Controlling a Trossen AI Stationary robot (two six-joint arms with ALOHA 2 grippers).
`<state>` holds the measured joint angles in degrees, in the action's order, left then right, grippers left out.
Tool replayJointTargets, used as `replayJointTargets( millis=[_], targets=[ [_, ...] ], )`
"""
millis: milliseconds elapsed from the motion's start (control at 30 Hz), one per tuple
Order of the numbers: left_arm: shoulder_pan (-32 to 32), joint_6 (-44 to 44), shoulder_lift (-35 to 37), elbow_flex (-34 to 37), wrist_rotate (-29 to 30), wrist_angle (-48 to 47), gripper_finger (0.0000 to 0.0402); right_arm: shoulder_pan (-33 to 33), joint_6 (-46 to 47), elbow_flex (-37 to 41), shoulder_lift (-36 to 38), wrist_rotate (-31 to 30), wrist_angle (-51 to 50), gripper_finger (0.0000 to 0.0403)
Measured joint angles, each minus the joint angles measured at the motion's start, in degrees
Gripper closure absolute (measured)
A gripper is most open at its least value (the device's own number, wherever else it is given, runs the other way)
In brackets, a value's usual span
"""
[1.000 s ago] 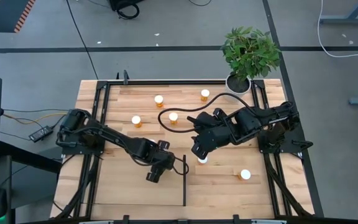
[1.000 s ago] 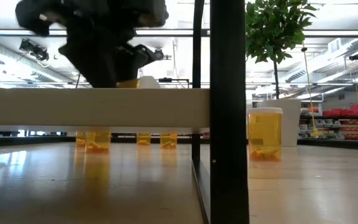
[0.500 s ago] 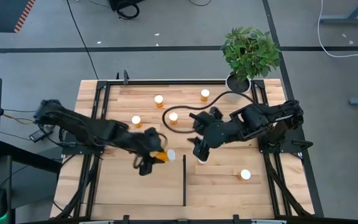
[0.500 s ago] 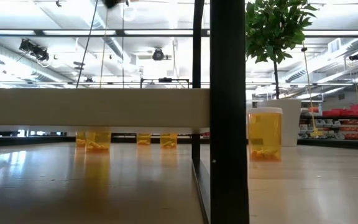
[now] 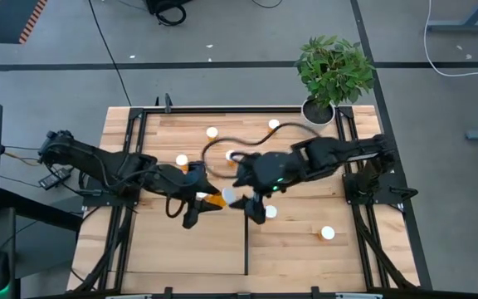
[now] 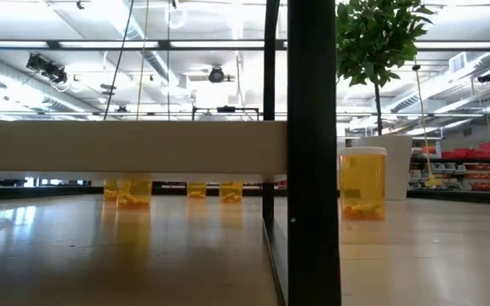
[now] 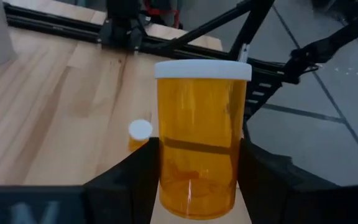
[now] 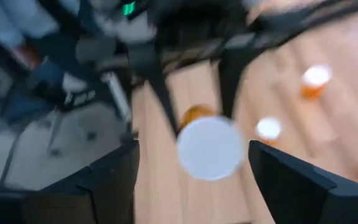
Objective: Pick and place medicine bottles onto shelf by color
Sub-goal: Put the orange pill bottle on the shelf
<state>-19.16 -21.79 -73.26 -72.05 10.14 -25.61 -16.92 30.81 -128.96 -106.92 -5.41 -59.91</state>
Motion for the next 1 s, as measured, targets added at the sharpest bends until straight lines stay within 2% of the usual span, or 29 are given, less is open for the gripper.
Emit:
replayJointTargets(
  millis=[167, 567, 767, 1000],
  targets=[
    [0.1, 0.9, 0.1, 0.0, 1.7, 1.0, 0.02, 0.4, 0.5, 0.1, -1.3, 1.4, -1.0, 0.0091],
    [0.2, 1.4, 0.0, 0.1, 2.3, 1.1, 0.0204, 2.1, 1.3, 0.0, -1.0, -0.3, -3.4, 0.0091],
    [0.2, 1.5, 0.1, 0.0, 2.3, 1.8, 0.0206, 2.3, 3.1, 0.1, 0.3, -3.2, -4.7, 0.0091],
    [0.1, 1.5, 0.1, 0.0, 2.7, 2.6, 0.0203, 2.2, 3.7, 0.0, 0.6, -2.5, -4.0, 0.0091]
  ],
)
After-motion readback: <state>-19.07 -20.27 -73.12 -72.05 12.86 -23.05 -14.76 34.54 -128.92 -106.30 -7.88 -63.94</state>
